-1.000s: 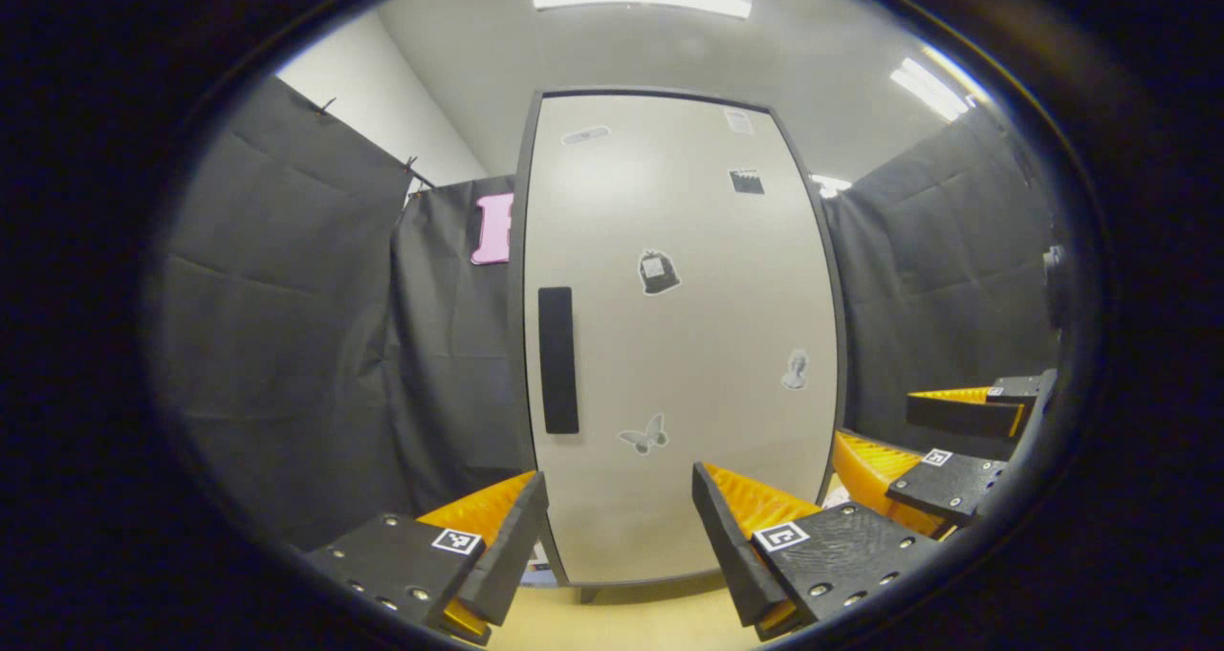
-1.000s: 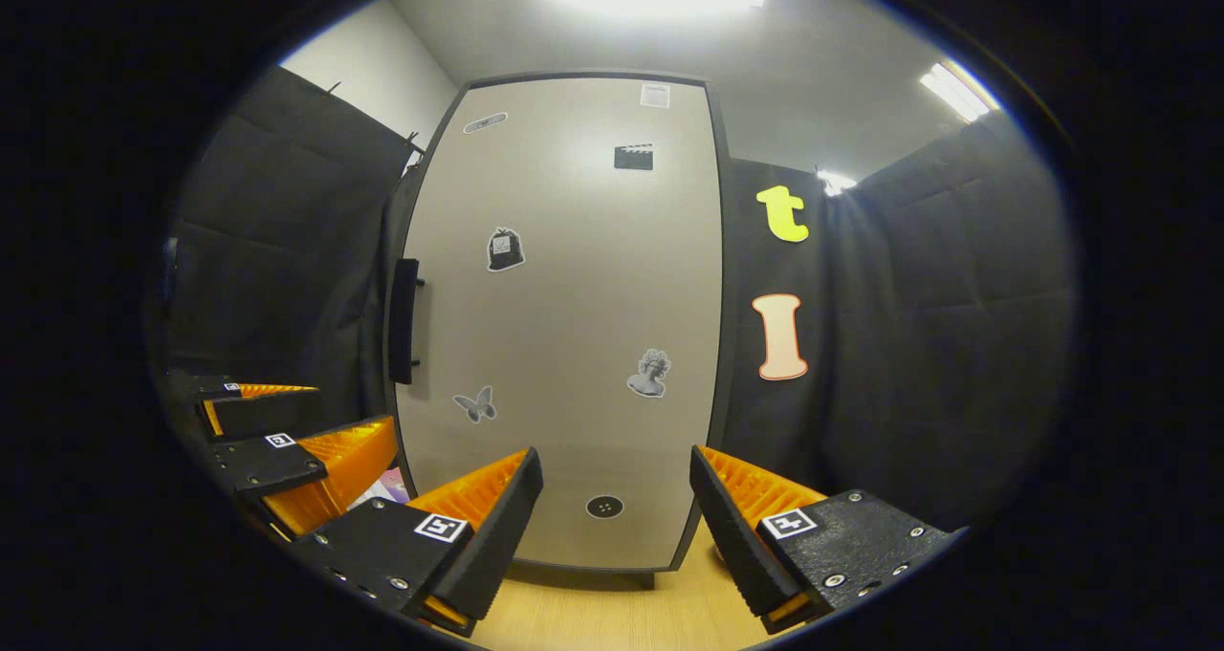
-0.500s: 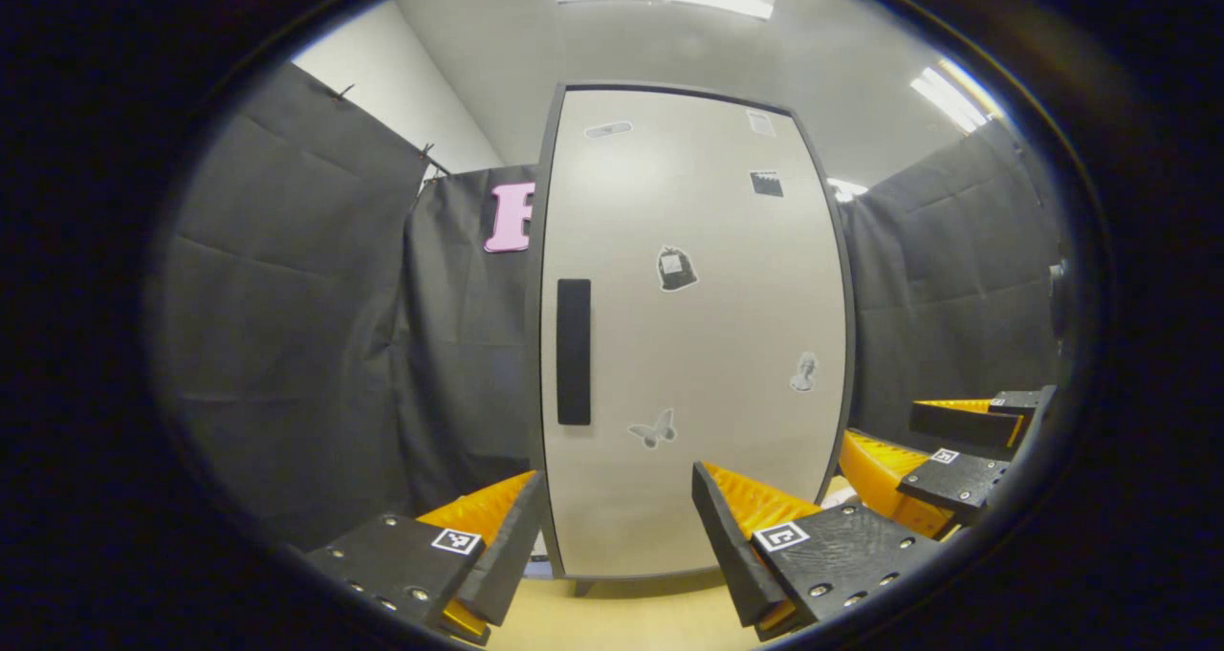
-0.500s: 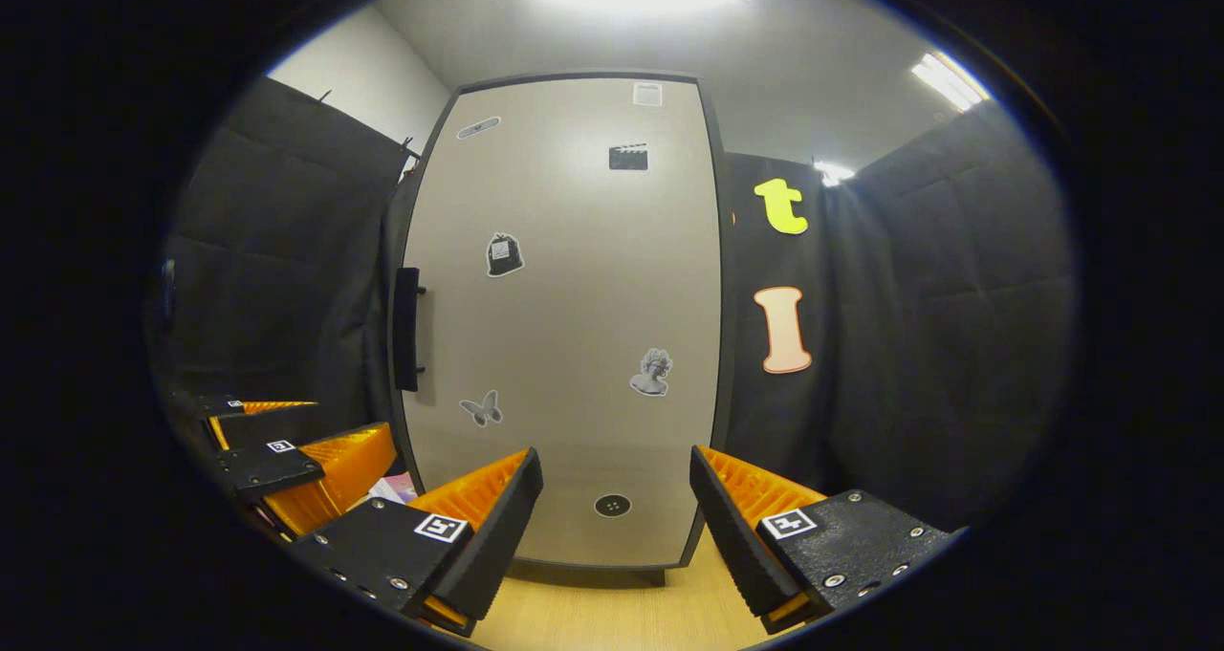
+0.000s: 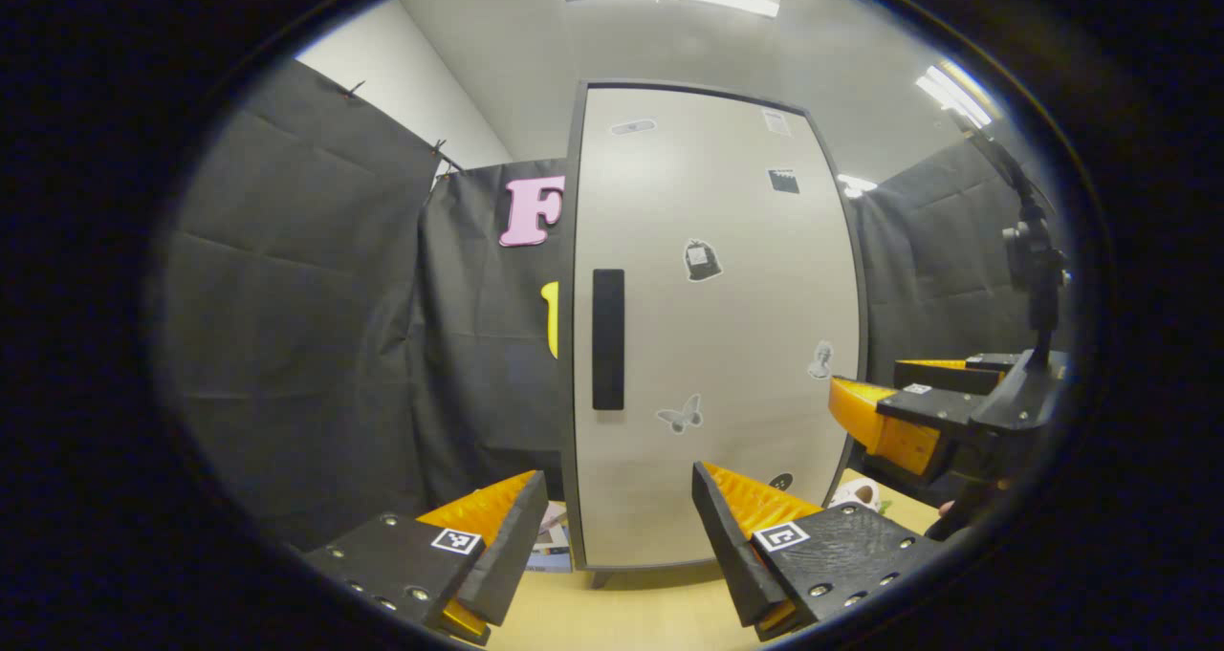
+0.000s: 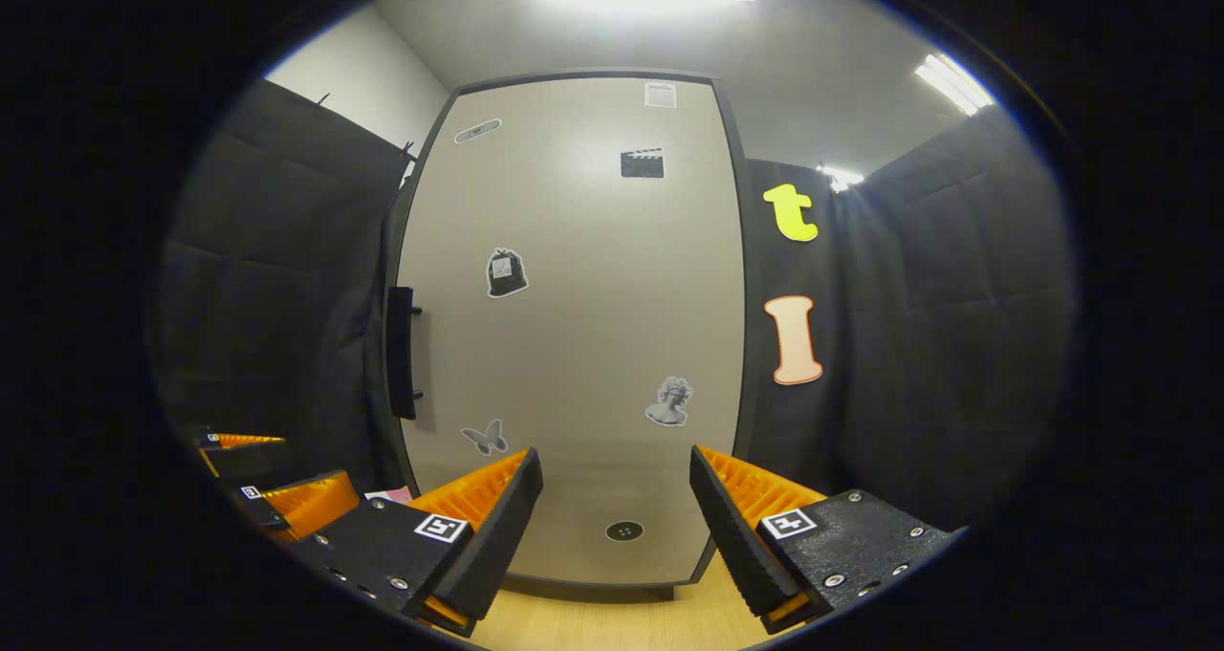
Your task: Open the cabinet door with the right hand, grasp the bottle in the cabinet with the left hand and place it on the coaster, then close the cabinet door with the right hand.
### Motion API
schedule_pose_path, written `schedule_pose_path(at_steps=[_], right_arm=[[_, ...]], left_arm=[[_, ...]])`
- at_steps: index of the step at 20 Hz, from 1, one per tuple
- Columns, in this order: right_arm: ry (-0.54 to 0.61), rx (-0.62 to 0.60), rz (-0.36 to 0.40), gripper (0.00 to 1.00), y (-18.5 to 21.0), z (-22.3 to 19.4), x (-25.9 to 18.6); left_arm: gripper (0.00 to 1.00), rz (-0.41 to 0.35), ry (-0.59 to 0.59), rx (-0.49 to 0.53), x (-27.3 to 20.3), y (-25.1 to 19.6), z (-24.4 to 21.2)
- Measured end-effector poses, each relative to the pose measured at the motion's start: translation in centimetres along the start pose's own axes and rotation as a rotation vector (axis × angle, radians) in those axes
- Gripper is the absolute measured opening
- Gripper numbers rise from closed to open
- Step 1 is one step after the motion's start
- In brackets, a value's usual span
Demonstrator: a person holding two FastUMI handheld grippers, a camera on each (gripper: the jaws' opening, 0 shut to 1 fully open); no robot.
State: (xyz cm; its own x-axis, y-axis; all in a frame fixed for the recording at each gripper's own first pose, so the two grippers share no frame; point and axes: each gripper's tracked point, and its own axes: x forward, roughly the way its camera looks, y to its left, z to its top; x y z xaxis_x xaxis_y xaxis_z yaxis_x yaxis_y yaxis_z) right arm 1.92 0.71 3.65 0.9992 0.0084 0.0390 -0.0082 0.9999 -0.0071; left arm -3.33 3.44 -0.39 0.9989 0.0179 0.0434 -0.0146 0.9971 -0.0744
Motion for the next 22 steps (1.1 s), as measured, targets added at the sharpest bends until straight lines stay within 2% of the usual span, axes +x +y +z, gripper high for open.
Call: schedule_pose_path(at_steps=[3,6,7,14,16,18,19,22], right_arm=[[0.0,-0.021,0.034,0.96,1.8,0.4,1.6],[-0.007,-0.02,0.065,0.95,3.9,0.9,3.2],[-0.008,-0.018,0.075,0.95,4.6,1.0,3.5],[-0.029,-0.022,0.161,0.94,9.8,2.0,5.3],[-0.021,-0.026,0.211,0.95,12.0,1.9,5.6],[-0.013,-0.026,0.246,0.95,14.1,2.0,5.9],[-0.014,-0.022,0.257,0.95,15.0,2.2,6.0],[-0.025,-0.02,0.273,0.94,17.3,2.7,7.0]], left_arm=[[0.92,0.041,0.016,-0.015,-1.5,2.4,-1.0],[0.83,0.082,0.021,-0.006,-3.0,5.0,-1.4],[0.92,0.096,0.022,0.0,-3.4,5.7,-1.6],[0.92,0.182,0.036,0.042,-6.5,10.0,-2.7],[0.92,0.208,0.058,0.051,-7.6,11.2,-3.7],[0.83,0.234,0.078,0.053,-8.5,12.0,-4.7],[0.92,0.247,0.085,0.053,-8.8,12.4,-5.1],[0.92,0.282,0.088,0.051,-10.0,13.6,-5.2]])
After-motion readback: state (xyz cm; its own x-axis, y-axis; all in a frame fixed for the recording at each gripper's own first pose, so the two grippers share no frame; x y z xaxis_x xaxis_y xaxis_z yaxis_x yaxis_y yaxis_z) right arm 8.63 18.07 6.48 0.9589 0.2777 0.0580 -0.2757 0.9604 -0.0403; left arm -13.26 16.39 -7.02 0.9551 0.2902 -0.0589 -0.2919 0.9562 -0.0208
